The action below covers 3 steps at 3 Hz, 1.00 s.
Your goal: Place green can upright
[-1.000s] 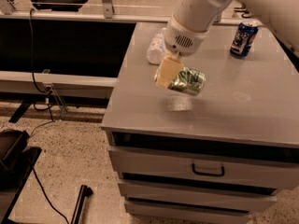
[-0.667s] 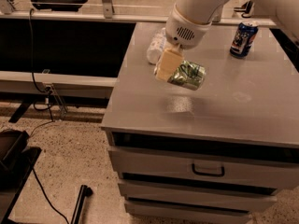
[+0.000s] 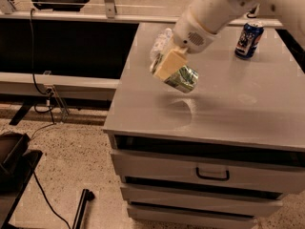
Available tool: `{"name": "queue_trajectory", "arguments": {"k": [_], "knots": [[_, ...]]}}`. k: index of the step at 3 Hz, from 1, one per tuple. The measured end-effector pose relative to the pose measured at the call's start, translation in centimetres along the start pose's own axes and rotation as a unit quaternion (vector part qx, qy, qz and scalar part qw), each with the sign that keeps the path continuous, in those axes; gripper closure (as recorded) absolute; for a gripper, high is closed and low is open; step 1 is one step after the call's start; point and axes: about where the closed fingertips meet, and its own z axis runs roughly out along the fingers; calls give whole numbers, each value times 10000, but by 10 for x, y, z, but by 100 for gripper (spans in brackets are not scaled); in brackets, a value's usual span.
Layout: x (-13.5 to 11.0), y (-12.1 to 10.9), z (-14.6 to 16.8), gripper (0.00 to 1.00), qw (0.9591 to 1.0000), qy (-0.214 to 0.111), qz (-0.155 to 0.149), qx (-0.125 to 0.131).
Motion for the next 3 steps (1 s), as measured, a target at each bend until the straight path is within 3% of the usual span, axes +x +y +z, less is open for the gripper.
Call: {"name": "queue_trajectory", "arguments": {"k": [1,2,3], "knots": [[10,-22,9,100,9791,-2023,-75,-194],[26,-19,-17,100,9366,-3467,152,-490],[37,-15,-48,100,8732,-4796,398,-777]]}}
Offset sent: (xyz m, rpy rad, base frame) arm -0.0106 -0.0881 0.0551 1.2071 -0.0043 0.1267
